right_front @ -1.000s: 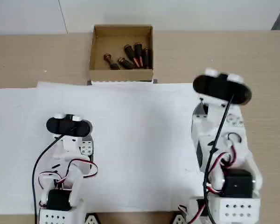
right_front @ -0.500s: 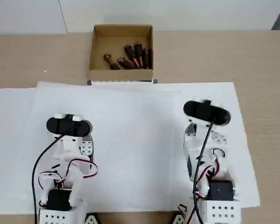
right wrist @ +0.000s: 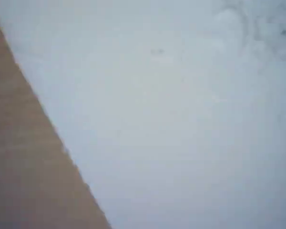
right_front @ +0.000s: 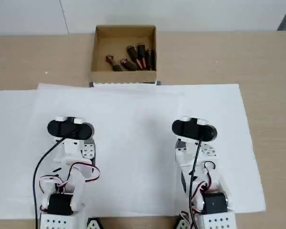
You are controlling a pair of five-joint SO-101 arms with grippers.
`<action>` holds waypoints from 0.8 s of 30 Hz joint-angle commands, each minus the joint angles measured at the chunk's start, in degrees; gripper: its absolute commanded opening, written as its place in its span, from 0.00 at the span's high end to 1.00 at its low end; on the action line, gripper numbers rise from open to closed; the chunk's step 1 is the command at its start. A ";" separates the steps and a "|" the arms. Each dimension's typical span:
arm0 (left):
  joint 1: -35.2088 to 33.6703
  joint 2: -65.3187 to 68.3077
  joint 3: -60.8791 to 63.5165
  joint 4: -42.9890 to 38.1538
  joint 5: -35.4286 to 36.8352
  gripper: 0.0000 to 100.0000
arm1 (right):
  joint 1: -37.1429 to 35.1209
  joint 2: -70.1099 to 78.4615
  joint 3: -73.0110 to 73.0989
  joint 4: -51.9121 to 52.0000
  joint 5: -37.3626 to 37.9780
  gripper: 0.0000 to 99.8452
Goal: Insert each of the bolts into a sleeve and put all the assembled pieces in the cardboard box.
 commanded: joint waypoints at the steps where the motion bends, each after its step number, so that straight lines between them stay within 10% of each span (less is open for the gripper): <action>1: -0.09 -0.53 -0.22 0.44 0.00 1.00 | 0.04 -0.84 0.79 0.75 -0.79 1.00; 24: -0.09 -0.53 -0.22 0.44 0.00 1.00 | 0.04 -0.40 0.79 3.47 -0.53 1.00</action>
